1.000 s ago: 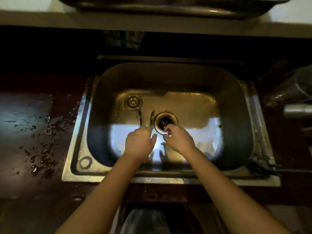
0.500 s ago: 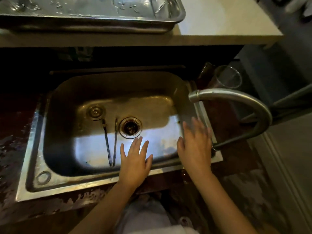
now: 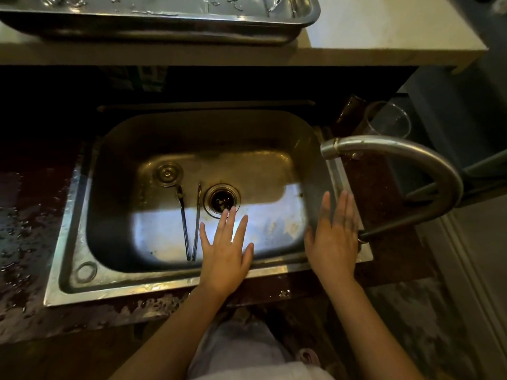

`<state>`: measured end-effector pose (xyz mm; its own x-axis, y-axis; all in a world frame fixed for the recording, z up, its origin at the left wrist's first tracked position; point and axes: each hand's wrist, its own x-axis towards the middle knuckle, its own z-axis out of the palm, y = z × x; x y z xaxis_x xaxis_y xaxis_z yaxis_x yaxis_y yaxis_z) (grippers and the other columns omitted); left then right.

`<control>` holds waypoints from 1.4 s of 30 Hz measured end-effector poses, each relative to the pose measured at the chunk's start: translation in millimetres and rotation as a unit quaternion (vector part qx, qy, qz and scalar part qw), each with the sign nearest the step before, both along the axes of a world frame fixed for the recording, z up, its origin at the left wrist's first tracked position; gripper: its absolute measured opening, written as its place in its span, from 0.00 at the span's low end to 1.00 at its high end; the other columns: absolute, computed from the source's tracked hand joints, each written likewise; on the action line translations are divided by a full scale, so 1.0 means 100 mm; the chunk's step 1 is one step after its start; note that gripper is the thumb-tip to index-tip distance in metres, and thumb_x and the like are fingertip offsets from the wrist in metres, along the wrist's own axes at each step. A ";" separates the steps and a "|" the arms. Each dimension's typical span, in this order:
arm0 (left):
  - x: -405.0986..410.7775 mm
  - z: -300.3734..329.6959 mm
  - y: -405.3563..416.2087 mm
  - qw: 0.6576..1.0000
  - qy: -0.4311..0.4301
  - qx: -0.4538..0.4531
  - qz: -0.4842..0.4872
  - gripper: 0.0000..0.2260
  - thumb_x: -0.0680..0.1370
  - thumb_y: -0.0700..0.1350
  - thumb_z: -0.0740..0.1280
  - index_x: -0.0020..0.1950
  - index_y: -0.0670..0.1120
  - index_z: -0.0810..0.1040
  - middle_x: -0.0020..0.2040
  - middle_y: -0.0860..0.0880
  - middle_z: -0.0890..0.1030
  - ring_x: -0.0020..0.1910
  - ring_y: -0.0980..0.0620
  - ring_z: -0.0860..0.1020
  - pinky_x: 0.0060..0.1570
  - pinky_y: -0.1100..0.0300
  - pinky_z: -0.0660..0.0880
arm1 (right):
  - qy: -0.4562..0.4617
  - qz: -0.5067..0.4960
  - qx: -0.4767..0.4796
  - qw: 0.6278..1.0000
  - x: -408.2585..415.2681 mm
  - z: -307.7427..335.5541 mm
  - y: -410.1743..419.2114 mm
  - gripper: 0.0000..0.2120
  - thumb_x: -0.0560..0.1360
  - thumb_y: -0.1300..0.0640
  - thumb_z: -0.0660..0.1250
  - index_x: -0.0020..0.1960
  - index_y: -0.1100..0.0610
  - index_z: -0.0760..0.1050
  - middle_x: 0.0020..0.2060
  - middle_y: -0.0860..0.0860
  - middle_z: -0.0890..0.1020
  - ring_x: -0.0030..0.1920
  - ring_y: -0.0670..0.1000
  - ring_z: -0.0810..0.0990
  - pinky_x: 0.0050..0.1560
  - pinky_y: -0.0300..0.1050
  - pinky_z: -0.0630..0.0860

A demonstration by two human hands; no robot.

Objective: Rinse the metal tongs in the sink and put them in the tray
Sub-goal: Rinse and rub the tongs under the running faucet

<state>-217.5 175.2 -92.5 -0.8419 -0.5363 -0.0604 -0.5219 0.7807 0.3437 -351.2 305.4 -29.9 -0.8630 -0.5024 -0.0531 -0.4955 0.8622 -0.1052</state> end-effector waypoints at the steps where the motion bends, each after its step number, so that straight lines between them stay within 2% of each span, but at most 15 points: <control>1: 0.00 0.00 0.00 1.000 -0.001 0.001 0.000 0.24 0.77 0.53 0.55 0.73 0.49 0.60 0.75 0.44 0.60 0.75 0.46 0.56 0.69 0.35 0.50 | -0.002 -0.003 0.005 1.000 -0.02 -0.01 0.00 0.36 0.76 0.52 0.61 0.76 0.59 0.46 0.76 0.63 0.45 0.76 0.60 0.42 0.75 0.56 0.48; 6: 0.01 -0.03 0.00 1.000 -0.015 -0.002 -0.001 0.25 0.77 0.54 0.54 0.74 0.50 0.57 0.77 0.45 0.57 0.76 0.47 0.52 0.70 0.36 0.46 | -0.017 -0.018 0.012 1.000 -0.13 -0.06 -0.03 0.37 0.76 0.50 0.59 0.76 0.58 0.41 0.76 0.62 0.41 0.76 0.58 0.38 0.75 0.52 0.42; 12: 0.01 -0.06 -0.01 1.000 -0.024 0.003 0.000 0.25 0.77 0.55 0.52 0.74 0.52 0.54 0.77 0.46 0.55 0.76 0.49 0.50 0.70 0.38 0.43 | -0.008 -0.016 0.005 1.000 -0.17 -0.09 -0.03 0.37 0.75 0.50 0.61 0.76 0.60 0.45 0.76 0.62 0.44 0.76 0.58 0.41 0.75 0.53 0.45; 18: 0.01 -0.08 -0.02 1.000 -0.029 0.002 0.000 0.26 0.77 0.56 0.50 0.74 0.52 0.52 0.77 0.47 0.53 0.76 0.50 0.49 0.69 0.41 0.36 | -0.023 -0.016 0.035 0.999 -0.23 -0.05 -0.07 0.36 0.77 0.48 0.58 0.76 0.59 0.43 0.76 0.62 0.44 0.76 0.58 0.40 0.76 0.54 0.47; 21: 0.02 -0.09 -0.02 1.000 -0.027 0.007 -0.004 0.26 0.78 0.56 0.50 0.74 0.53 0.51 0.78 0.47 0.52 0.76 0.50 0.48 0.70 0.41 0.38 | -0.013 0.000 0.040 0.999 -0.18 -0.01 -0.06 0.32 0.76 0.48 0.58 0.76 0.56 0.50 0.77 0.60 0.47 0.76 0.56 0.42 0.74 0.55 0.40; 24: 0.01 -0.10 -0.03 0.999 -0.029 0.026 -0.004 0.25 0.78 0.57 0.50 0.74 0.54 0.51 0.78 0.48 0.52 0.76 0.50 0.47 0.71 0.44 0.38 | -0.003 0.060 0.040 0.997 -0.02 -0.03 -0.21 0.24 0.76 0.48 0.58 0.71 0.53 0.63 0.75 0.57 0.59 0.76 0.54 0.51 0.73 0.56 0.39; 25: 0.01 -0.11 -0.03 0.999 -0.027 0.038 -0.004 0.25 0.78 0.56 0.51 0.74 0.53 0.51 0.78 0.48 0.53 0.76 0.50 0.49 0.72 0.45 0.41 | -0.022 0.080 0.038 0.996 0.05 -0.04 -0.29 0.22 0.76 0.49 0.58 0.69 0.52 0.66 0.73 0.55 0.64 0.75 0.54 0.56 0.74 0.56 0.42; 27: 0.00 -0.10 -0.07 0.997 -0.014 0.072 -0.001 0.25 0.78 0.55 0.54 0.74 0.52 0.55 0.76 0.47 0.60 0.75 0.49 0.57 0.72 0.48 0.53 | -0.073 0.113 0.029 0.990 0.14 -0.08 -0.51 0.18 0.77 0.50 0.58 0.65 0.53 0.71 0.67 0.53 0.73 0.68 0.53 0.68 0.72 0.54 0.55; 29: 0.02 -0.08 -0.19 0.995 0.007 0.097 0.017 0.23 0.77 0.52 0.57 0.72 0.49 0.61 0.71 0.47 0.70 0.67 0.48 0.69 0.64 0.52 0.66 | -0.114 0.136 0.011 0.984 0.21 -0.15 -0.75 0.16 0.76 0.51 0.59 0.60 0.54 0.75 0.59 0.53 0.80 0.58 0.54 0.77 0.63 0.50 0.68; 31: 0.06 -0.07 -0.40 0.994 0.019 0.090 0.054 0.20 0.77 0.50 0.59 0.68 0.47 0.67 0.64 0.46 0.77 0.58 0.47 0.76 0.55 0.54 0.73 | -0.176 0.124 -0.009 0.976 0.27 -0.22 -1.00 0.12 0.76 0.52 0.60 0.55 0.55 0.78 0.53 0.53 0.82 0.52 0.54 0.79 0.54 0.48 0.74; 34: 0.19 -0.12 -0.76 0.988 -0.008 0.090 0.125 0.15 0.77 0.48 0.60 0.63 0.48 0.72 0.60 0.46 0.78 0.55 0.46 0.78 0.50 0.55 0.74 | -0.299 0.057 -0.031 0.952 0.34 -0.42 -1.36 0.06 0.73 0.54 0.62 0.41 0.53 0.76 0.38 0.51 0.82 0.44 0.54 0.80 0.39 0.42 0.72; 36: 0.28 -0.22 -0.99 0.974 -0.042 0.126 0.185 0.13 0.77 0.47 0.61 0.59 0.47 0.74 0.58 0.45 0.79 0.54 0.45 0.78 0.47 0.55 0.73 | -0.369 -0.002 -0.042 0.929 0.39 -0.61 -1.55 0.07 0.72 0.54 0.64 0.36 0.52 0.72 0.32 0.49 0.79 0.41 0.54 0.79 0.37 0.41 0.70; 39: 0.39 -0.41 -1.24 0.935 -0.113 0.229 0.247 0.12 0.77 0.48 0.61 0.57 0.45 0.75 0.57 0.43 0.80 0.54 0.43 0.77 0.50 0.53 0.73 | -0.412 -0.048 -0.025 0.910 0.52 -0.96 -1.78 0.05 0.70 0.54 0.65 0.38 0.54 0.73 0.42 0.54 0.83 0.47 0.56 0.81 0.44 0.44 0.74; 42: 0.41 -0.61 -1.40 0.887 -0.165 0.324 0.284 0.11 0.77 0.48 0.63 0.55 0.43 0.76 0.57 0.42 0.80 0.55 0.43 0.77 0.54 0.53 0.72 | -0.426 -0.063 0.004 0.903 0.64 -1.30 -1.96 0.07 0.70 0.53 0.66 0.39 0.57 0.76 0.42 0.57 0.84 0.47 0.58 0.82 0.42 0.42 0.73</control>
